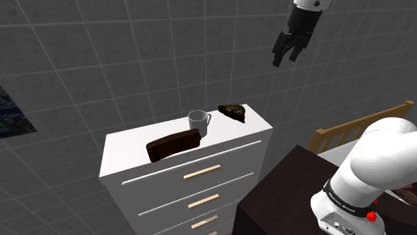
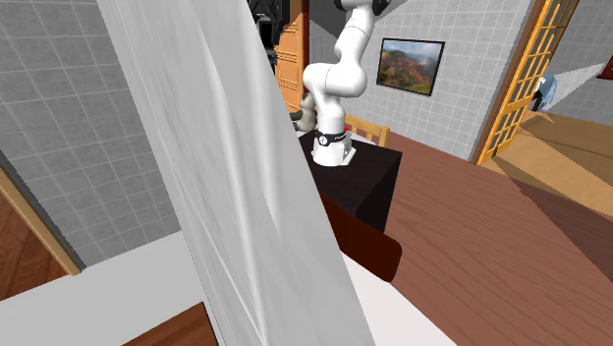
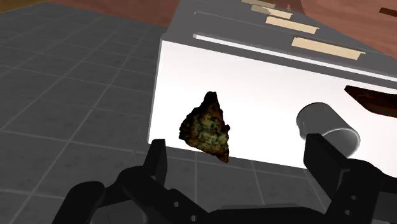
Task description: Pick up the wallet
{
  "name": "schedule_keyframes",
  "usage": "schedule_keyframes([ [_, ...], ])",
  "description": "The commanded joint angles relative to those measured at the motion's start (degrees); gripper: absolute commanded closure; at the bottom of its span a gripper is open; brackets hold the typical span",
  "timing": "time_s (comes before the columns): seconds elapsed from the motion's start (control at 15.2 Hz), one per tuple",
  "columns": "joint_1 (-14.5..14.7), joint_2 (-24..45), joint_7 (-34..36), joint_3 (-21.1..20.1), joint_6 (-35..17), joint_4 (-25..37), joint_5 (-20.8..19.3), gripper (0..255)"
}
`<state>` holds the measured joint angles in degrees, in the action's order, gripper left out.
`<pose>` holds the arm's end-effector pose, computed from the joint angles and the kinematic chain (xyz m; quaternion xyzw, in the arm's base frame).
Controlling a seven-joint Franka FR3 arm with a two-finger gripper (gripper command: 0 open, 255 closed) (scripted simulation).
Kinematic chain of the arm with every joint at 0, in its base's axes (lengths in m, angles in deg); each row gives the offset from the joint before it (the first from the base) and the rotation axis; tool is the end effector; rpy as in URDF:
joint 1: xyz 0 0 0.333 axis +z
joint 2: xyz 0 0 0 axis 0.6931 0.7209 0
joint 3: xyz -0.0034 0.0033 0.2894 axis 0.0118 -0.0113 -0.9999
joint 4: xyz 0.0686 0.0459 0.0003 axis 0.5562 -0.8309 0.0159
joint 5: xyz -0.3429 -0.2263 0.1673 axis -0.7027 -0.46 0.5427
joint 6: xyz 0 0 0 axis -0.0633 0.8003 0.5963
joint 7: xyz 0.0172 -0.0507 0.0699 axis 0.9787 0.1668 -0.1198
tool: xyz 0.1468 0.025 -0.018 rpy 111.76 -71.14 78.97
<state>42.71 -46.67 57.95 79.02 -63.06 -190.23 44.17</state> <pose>0.3855 -0.0232 0.5741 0.9939 -0.0482 0.0985 0.0089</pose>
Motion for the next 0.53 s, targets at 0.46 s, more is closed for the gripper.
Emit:
schedule_keyframes([
  [0.46, 5.58, 12.40, -8.67, 0.15, -8.89, 2.08, 1.38, 0],
])
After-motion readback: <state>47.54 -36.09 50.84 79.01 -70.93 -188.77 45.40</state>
